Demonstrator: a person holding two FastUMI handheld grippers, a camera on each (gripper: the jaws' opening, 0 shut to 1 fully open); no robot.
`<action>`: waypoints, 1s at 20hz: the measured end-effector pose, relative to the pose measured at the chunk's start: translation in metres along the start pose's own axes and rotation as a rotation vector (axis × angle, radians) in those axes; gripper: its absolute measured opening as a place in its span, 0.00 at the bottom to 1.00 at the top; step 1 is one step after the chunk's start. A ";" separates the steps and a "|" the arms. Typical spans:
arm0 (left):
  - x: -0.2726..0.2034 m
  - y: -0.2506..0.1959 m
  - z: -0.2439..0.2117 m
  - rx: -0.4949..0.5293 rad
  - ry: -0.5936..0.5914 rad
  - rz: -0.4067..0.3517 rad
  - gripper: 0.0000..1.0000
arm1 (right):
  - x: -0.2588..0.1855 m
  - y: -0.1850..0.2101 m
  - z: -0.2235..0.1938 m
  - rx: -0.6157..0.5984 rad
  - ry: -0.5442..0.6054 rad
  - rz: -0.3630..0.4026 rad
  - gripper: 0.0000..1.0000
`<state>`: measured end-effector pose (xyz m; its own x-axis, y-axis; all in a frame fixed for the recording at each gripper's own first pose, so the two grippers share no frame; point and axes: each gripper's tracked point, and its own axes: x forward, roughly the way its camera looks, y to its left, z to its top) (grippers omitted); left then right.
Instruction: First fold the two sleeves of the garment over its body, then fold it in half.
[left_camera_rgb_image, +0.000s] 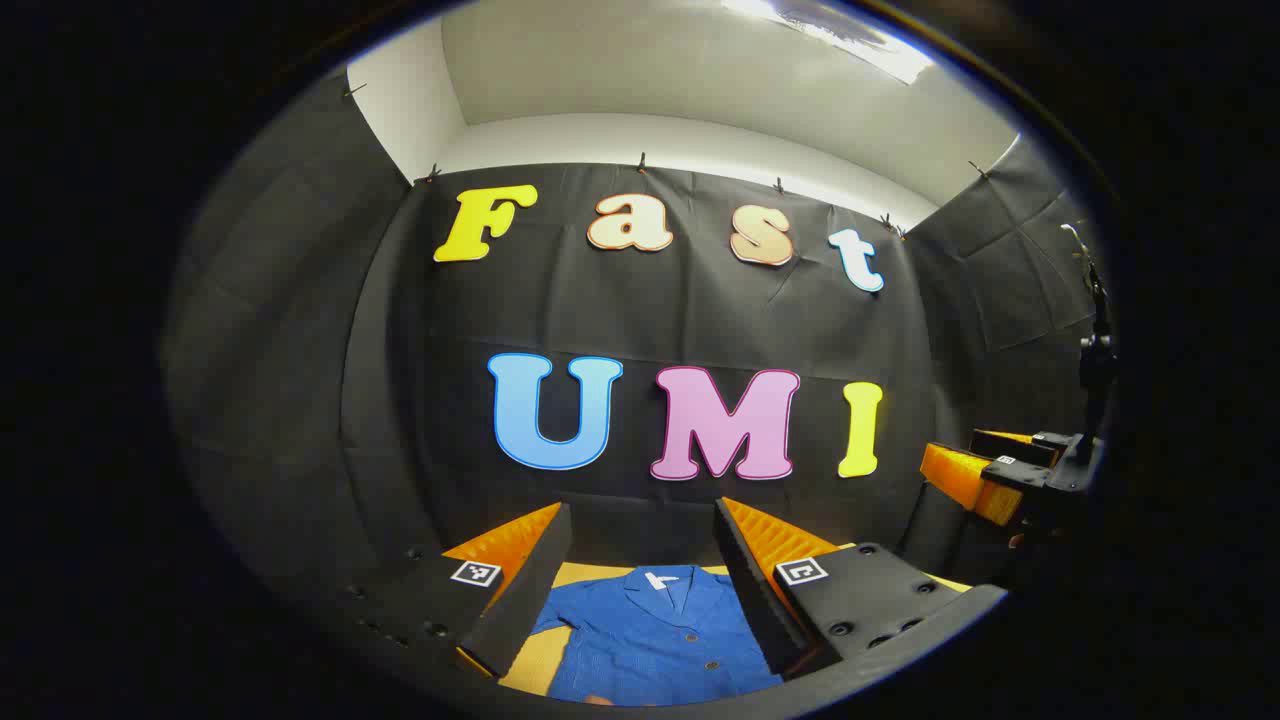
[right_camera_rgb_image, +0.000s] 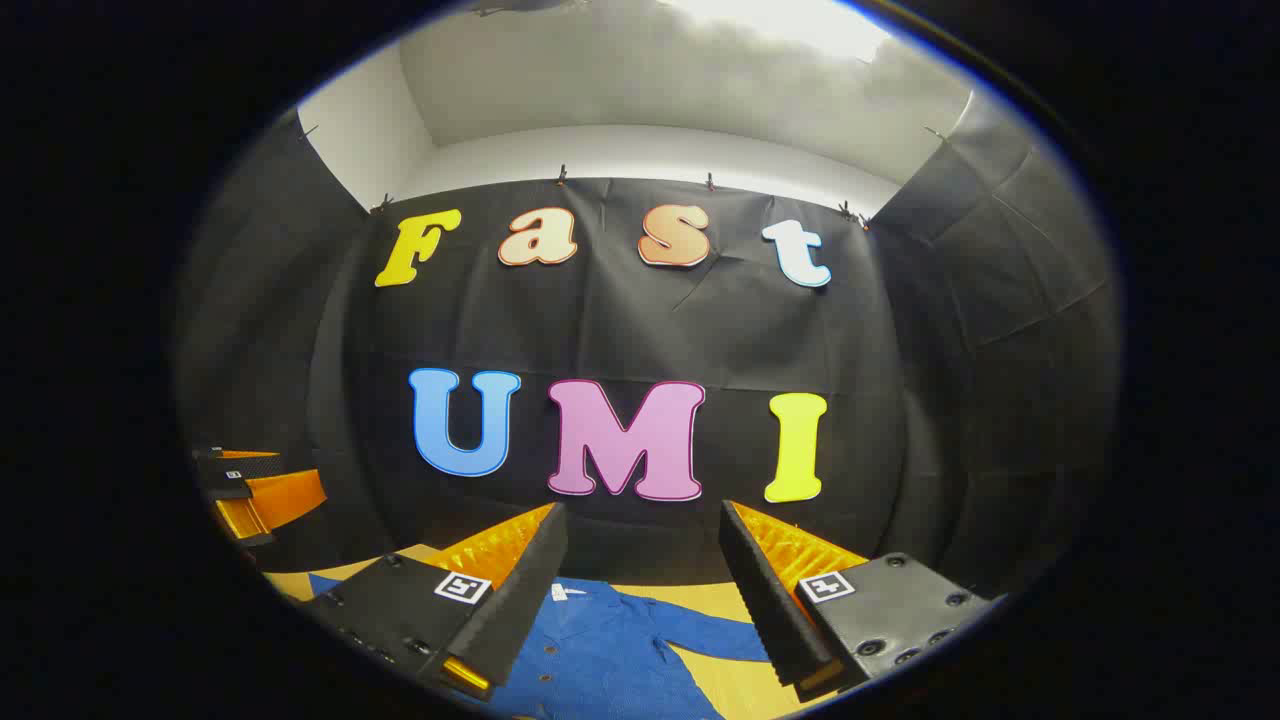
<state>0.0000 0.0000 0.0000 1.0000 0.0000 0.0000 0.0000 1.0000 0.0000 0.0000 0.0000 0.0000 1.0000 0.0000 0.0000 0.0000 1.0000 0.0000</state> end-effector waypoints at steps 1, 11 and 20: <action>0.000 0.000 0.000 -0.002 0.002 0.002 0.82 | 0.000 0.000 -0.002 0.005 0.003 -0.001 0.93; 0.008 0.012 0.002 0.048 0.007 0.031 0.82 | 0.009 0.002 -0.013 0.012 0.021 0.015 0.93; 0.013 0.011 0.000 0.048 -0.006 0.034 0.82 | 0.012 0.001 -0.009 0.008 0.015 0.019 0.96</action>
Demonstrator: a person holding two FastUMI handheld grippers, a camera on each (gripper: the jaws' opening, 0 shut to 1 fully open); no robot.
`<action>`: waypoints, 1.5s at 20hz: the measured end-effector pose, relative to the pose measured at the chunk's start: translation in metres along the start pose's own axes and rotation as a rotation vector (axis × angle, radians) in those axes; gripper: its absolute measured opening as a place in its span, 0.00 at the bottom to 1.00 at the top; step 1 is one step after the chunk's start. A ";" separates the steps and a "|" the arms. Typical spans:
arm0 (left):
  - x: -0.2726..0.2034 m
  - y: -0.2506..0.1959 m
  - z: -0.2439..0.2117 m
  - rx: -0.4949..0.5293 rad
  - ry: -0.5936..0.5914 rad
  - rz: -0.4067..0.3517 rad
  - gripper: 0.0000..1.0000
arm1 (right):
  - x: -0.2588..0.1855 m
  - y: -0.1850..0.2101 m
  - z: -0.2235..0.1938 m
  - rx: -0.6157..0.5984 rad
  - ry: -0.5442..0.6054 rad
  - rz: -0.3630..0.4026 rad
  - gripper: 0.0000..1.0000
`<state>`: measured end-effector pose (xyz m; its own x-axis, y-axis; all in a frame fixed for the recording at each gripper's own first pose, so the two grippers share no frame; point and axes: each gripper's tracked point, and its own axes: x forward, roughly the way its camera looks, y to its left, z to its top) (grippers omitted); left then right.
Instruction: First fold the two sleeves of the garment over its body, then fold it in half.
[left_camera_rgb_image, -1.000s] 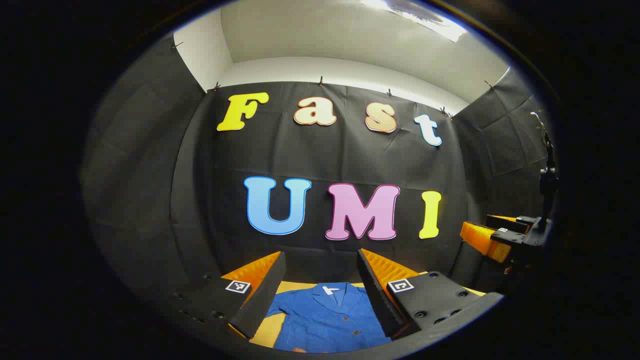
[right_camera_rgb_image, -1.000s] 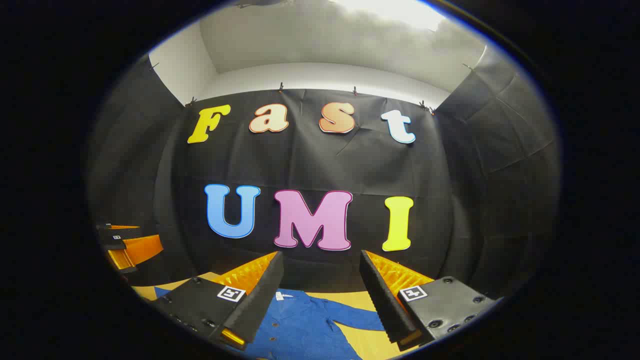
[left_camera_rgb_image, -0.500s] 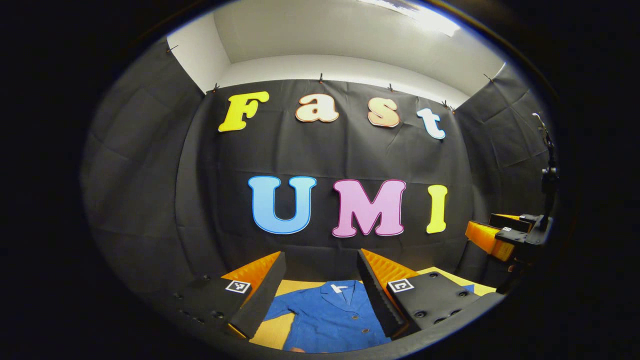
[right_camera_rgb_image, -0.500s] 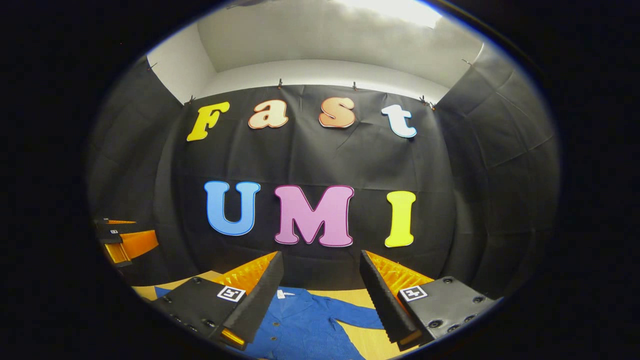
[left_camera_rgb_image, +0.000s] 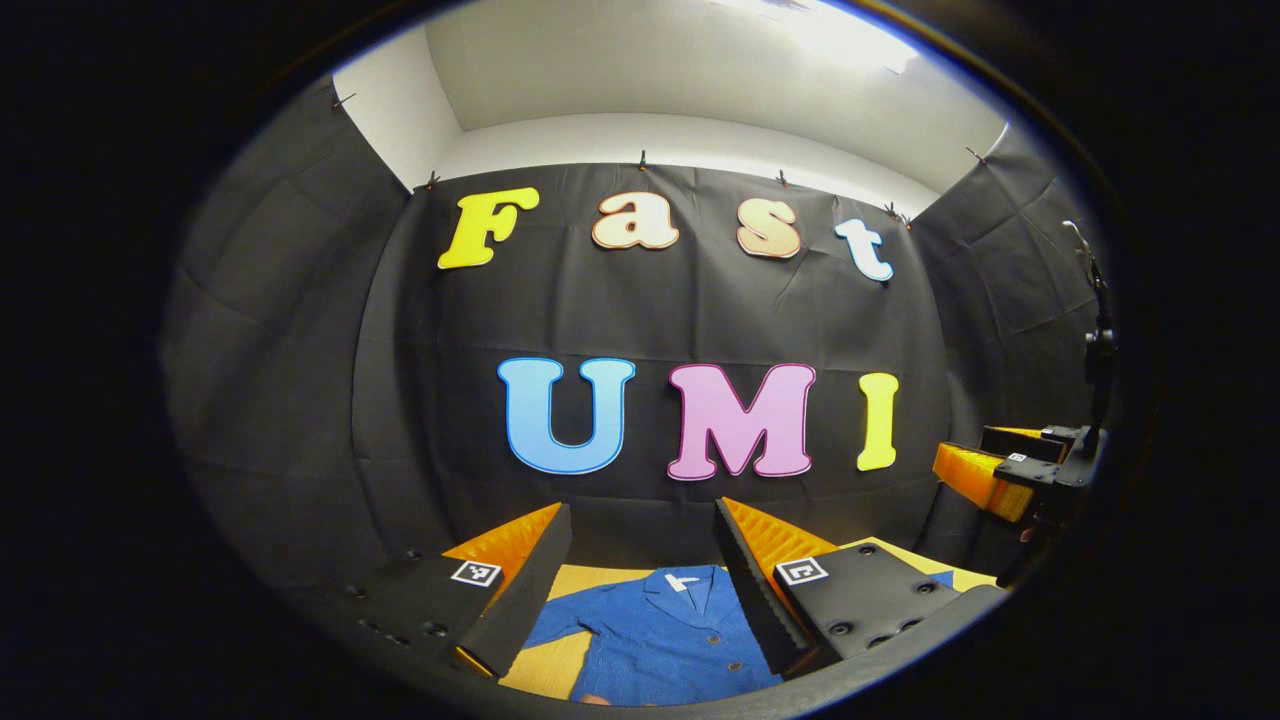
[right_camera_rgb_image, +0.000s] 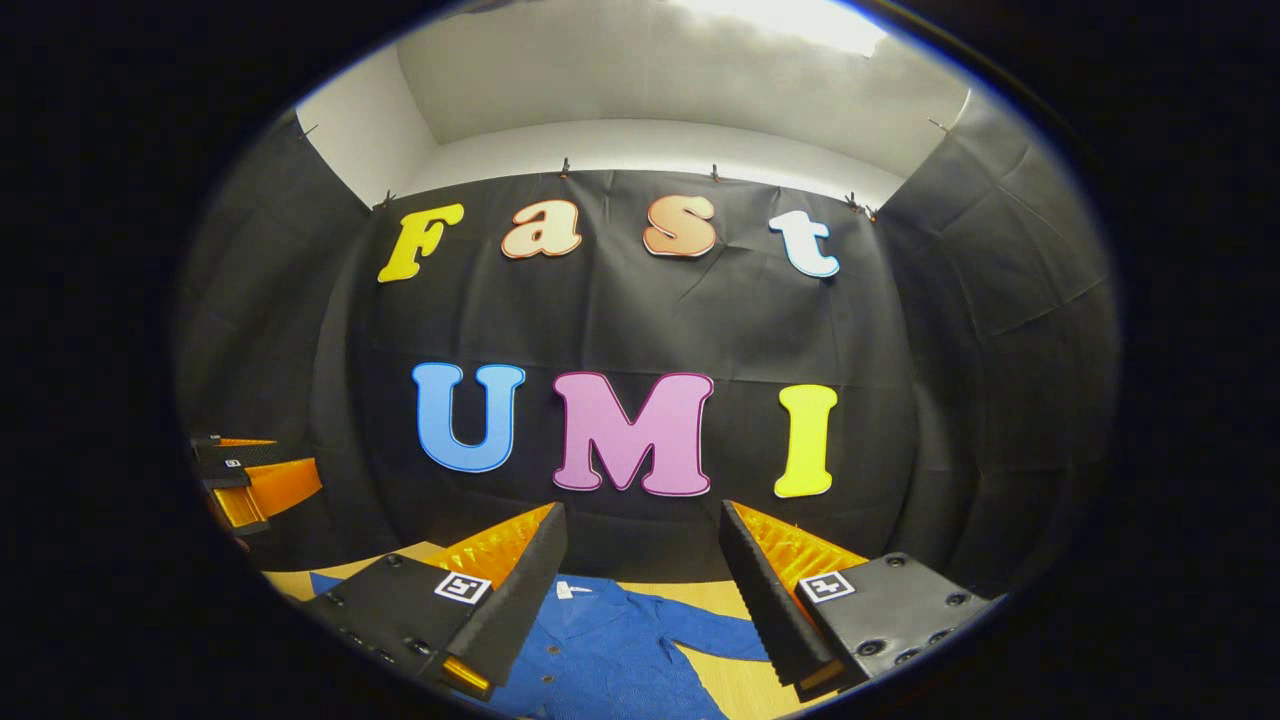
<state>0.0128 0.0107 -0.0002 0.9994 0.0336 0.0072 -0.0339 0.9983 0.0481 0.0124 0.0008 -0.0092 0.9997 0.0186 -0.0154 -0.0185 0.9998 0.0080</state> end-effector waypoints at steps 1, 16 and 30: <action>0.001 0.001 0.001 0.004 -0.001 0.001 0.82 | -0.001 -0.001 0.000 -0.002 -0.003 -0.006 0.96; 0.003 0.009 -0.017 0.001 0.042 0.009 0.82 | 0.004 0.007 -0.015 0.001 0.044 -0.006 0.93; 0.022 -0.017 -0.032 0.004 0.082 0.016 0.82 | 0.030 -0.020 -0.054 0.002 0.122 -0.007 0.93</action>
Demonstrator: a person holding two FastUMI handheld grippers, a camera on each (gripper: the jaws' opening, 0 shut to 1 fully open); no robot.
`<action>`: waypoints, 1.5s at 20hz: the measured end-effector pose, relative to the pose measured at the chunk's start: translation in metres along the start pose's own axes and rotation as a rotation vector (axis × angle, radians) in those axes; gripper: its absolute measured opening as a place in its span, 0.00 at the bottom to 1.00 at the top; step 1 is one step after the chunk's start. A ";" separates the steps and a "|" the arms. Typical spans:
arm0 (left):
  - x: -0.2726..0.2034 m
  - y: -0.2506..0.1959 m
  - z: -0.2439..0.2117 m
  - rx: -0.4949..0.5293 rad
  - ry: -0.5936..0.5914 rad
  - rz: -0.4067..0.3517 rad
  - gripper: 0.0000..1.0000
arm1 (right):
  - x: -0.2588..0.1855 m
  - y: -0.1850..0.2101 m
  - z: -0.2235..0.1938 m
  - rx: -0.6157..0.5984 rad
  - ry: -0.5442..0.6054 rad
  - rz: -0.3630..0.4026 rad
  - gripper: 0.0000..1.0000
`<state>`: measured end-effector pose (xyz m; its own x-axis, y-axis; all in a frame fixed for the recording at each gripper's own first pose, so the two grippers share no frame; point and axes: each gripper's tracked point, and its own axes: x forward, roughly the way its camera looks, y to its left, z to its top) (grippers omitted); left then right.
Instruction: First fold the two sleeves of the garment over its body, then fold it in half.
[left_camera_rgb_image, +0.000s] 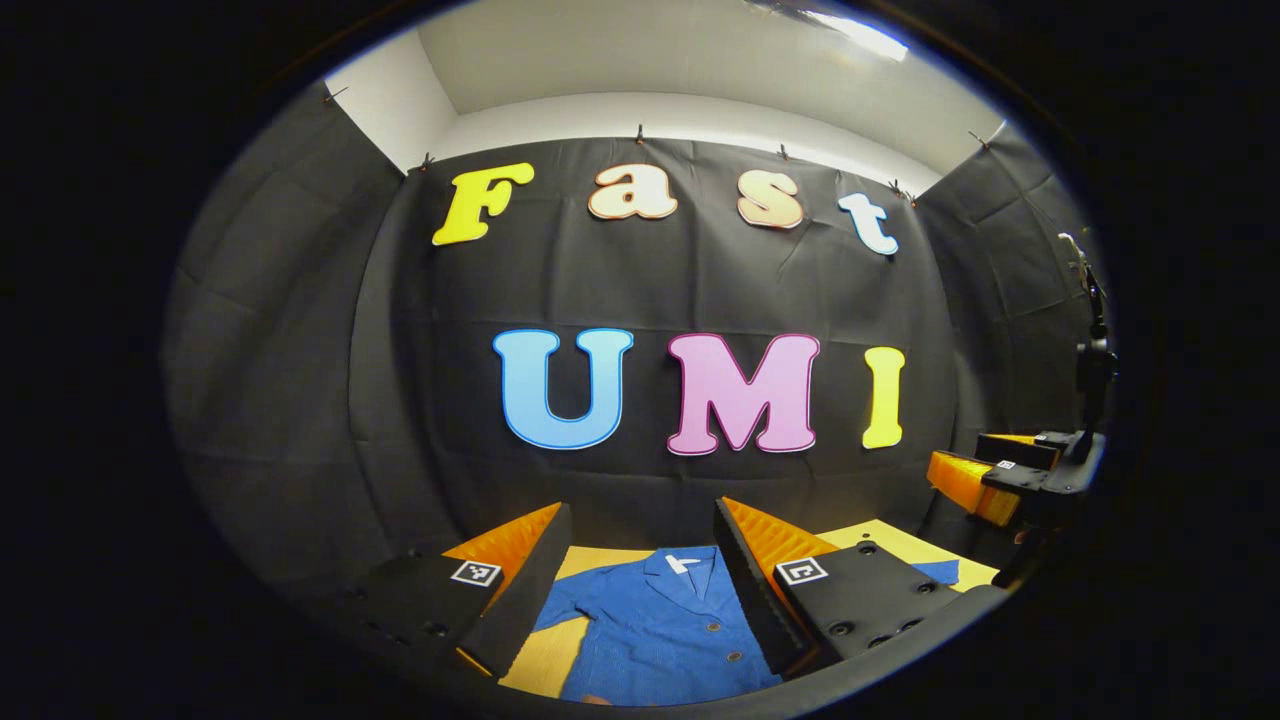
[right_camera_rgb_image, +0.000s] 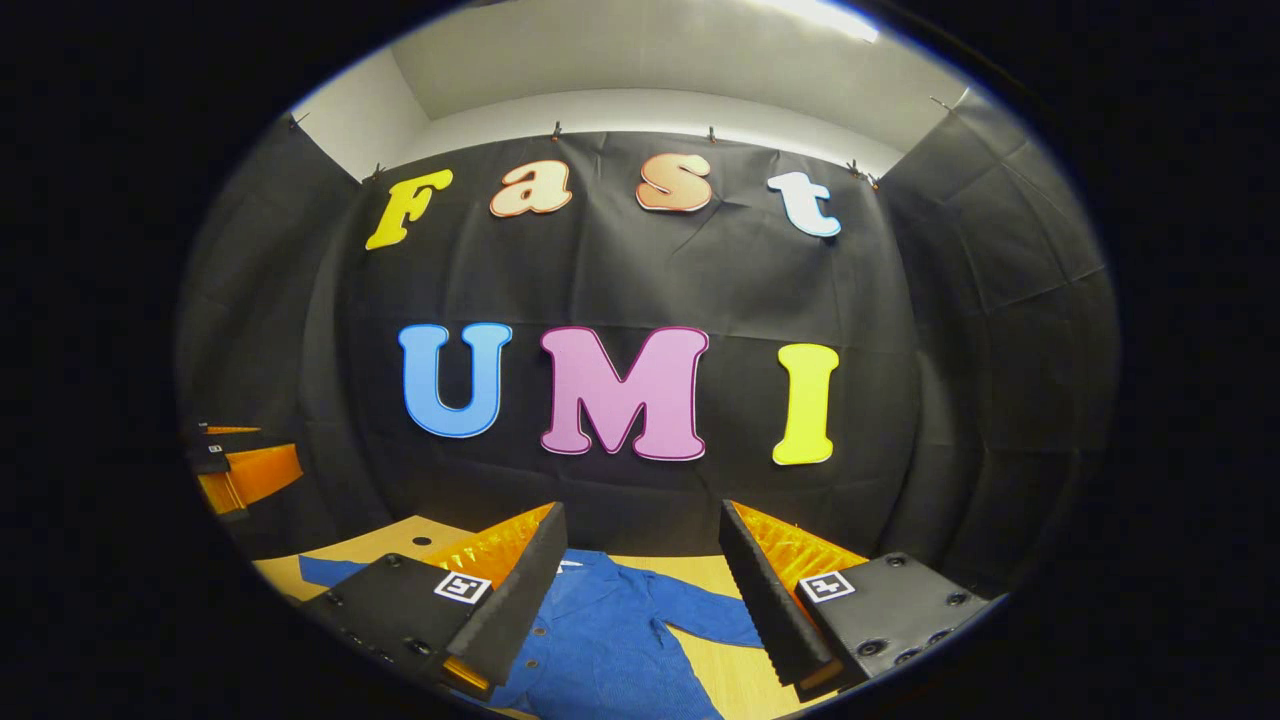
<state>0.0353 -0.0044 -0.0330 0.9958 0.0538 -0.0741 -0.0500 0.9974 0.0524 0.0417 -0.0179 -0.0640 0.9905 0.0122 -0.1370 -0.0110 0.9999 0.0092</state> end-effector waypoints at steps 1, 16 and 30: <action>0.003 -0.003 -0.002 0.001 0.003 0.001 0.82 | 0.004 -0.005 -0.005 0.001 0.009 -0.007 0.93; 0.069 -0.090 -0.042 0.024 0.118 -0.027 0.82 | 0.075 -0.182 -0.157 0.077 0.338 -0.259 0.92; 0.102 -0.166 -0.104 0.030 0.336 -0.100 0.82 | 0.032 -0.336 -0.380 0.291 0.938 -0.604 0.96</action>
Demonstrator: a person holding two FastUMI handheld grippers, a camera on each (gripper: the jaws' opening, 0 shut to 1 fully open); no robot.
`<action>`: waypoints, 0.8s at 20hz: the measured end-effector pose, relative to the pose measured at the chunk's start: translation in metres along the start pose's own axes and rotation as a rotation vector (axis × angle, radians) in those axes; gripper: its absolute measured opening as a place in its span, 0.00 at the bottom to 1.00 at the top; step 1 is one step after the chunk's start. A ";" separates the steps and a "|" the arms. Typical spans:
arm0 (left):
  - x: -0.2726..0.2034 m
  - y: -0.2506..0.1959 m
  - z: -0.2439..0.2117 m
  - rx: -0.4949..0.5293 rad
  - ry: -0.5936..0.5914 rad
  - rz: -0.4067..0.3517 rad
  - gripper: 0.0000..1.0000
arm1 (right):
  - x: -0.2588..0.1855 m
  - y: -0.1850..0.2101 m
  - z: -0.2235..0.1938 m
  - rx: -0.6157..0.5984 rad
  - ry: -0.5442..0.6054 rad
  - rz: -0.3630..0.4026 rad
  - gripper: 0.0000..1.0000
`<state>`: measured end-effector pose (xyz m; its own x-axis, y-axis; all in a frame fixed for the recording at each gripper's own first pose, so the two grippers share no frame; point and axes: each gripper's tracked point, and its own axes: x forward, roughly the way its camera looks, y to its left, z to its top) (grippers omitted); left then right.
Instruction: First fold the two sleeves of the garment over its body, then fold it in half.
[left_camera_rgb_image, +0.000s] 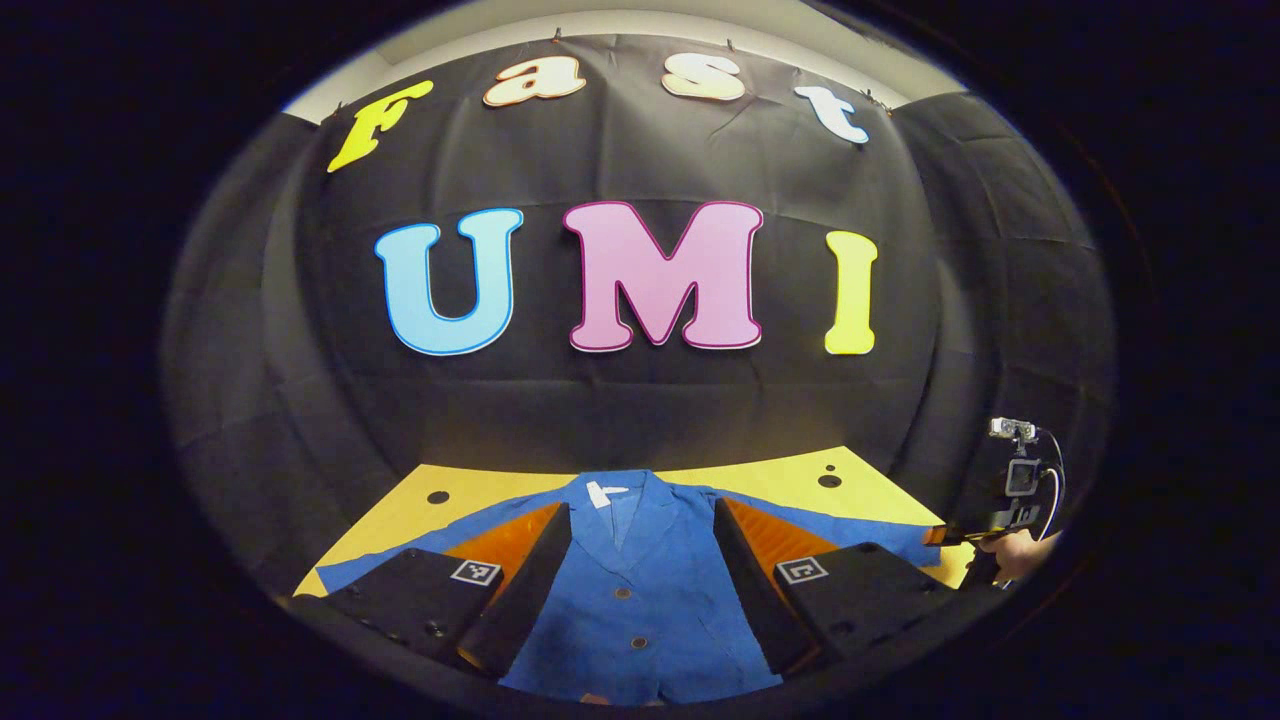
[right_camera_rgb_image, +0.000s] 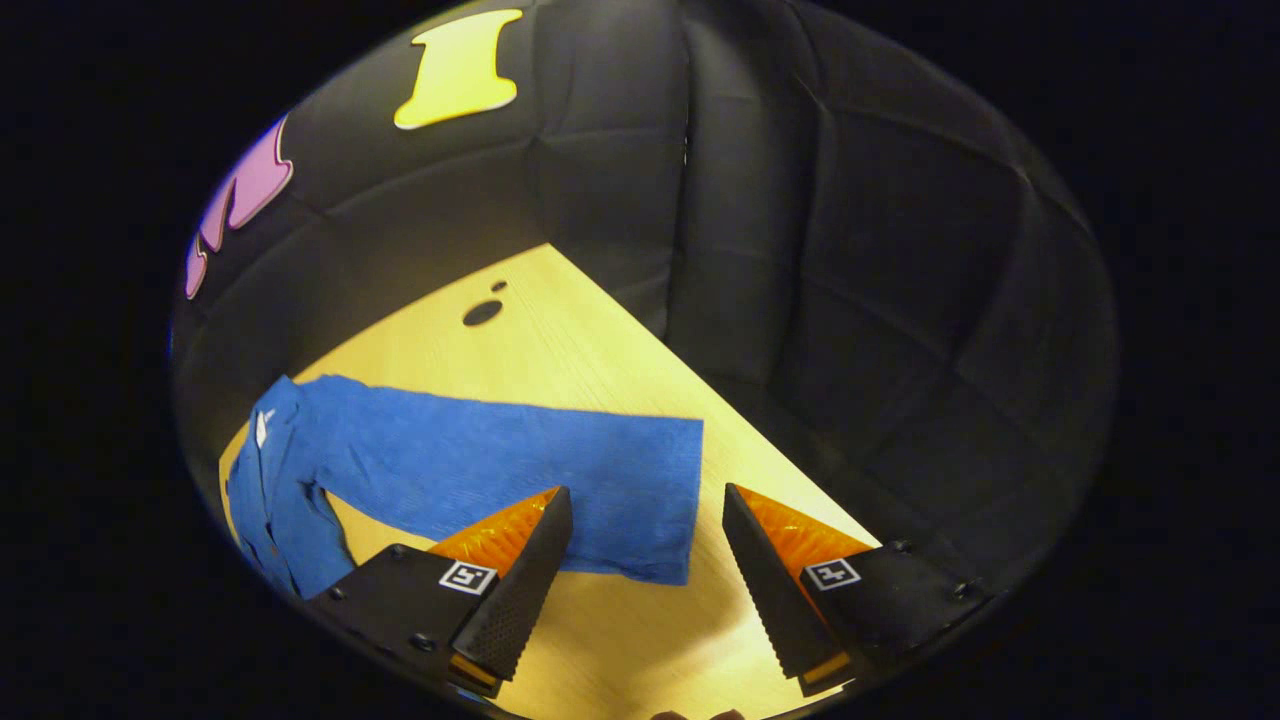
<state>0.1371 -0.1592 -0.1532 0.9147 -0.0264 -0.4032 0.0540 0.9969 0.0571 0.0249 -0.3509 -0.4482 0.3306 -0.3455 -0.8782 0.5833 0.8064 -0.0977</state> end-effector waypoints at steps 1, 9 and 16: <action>0.001 -0.004 -0.002 0.003 0.007 -0.002 0.82 | 0.003 0.001 -0.005 0.002 0.033 -0.005 0.96; 0.006 -0.014 -0.006 0.013 0.025 0.012 0.82 | 0.013 -0.011 -0.018 0.001 0.150 -0.035 0.77; -0.003 -0.010 -0.015 -0.035 0.037 0.048 0.82 | 0.003 0.000 -0.018 0.121 0.212 0.067 0.18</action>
<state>0.1275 -0.1682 -0.1661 0.9006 0.0235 -0.4340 -0.0044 0.9990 0.0451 0.0130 -0.3431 -0.4595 0.2156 -0.1746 -0.9608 0.6540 0.7565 0.0093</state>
